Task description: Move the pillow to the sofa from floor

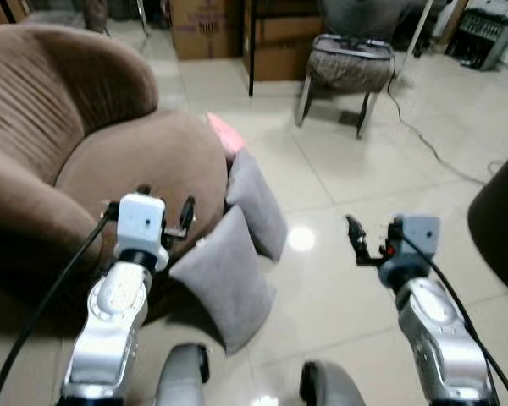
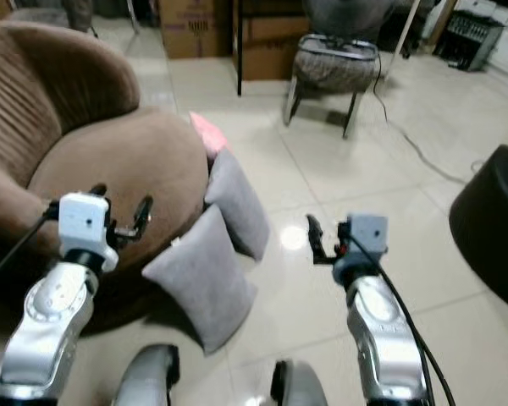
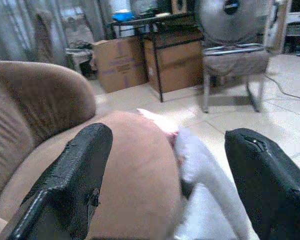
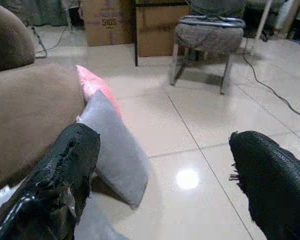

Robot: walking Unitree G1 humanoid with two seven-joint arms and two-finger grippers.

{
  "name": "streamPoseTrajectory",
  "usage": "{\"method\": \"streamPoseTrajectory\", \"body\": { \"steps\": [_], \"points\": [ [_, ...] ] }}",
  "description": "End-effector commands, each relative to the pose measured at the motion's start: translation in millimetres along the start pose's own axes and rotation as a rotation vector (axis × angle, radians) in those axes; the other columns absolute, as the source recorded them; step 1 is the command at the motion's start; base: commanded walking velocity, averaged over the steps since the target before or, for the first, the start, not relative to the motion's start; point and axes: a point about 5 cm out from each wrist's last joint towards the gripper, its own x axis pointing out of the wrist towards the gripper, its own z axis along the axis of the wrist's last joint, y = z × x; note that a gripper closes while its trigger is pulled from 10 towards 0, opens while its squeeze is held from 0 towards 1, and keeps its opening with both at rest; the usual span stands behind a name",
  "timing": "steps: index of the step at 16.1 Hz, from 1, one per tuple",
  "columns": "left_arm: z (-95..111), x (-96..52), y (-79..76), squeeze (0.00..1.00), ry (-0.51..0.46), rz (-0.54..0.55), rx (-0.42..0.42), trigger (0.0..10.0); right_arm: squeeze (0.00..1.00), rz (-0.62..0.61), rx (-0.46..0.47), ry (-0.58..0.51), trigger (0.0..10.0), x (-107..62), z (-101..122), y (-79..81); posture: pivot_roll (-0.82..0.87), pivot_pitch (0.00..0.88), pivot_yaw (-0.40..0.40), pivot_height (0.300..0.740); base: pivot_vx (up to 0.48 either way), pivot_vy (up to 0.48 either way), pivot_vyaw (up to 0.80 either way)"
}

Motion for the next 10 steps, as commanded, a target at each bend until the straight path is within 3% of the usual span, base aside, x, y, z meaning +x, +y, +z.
{"method": "streamPoseTrajectory", "body": {
  "steps": [1, 10],
  "points": [
    [-0.1, -1.3, 5.7, 0.0, 0.004, 0.017, 0.018, 10.0, 0.0, 0.029, -0.002, -0.018, 10.0, 3.0, 5.4, 8.4, 0.04, 0.0, -0.049, 0.625, 0.304, 0.0, 0.0],
    [2.2, 3.9, 8.5, 0.0, 0.001, 0.023, 0.026, 10.0, 0.0, 0.019, 0.001, -0.022, 10.0, 5.0, 5.9, 8.8, 0.04, 0.0, -0.032, 0.625, 0.304, 0.0, 0.0]
  ]
}}
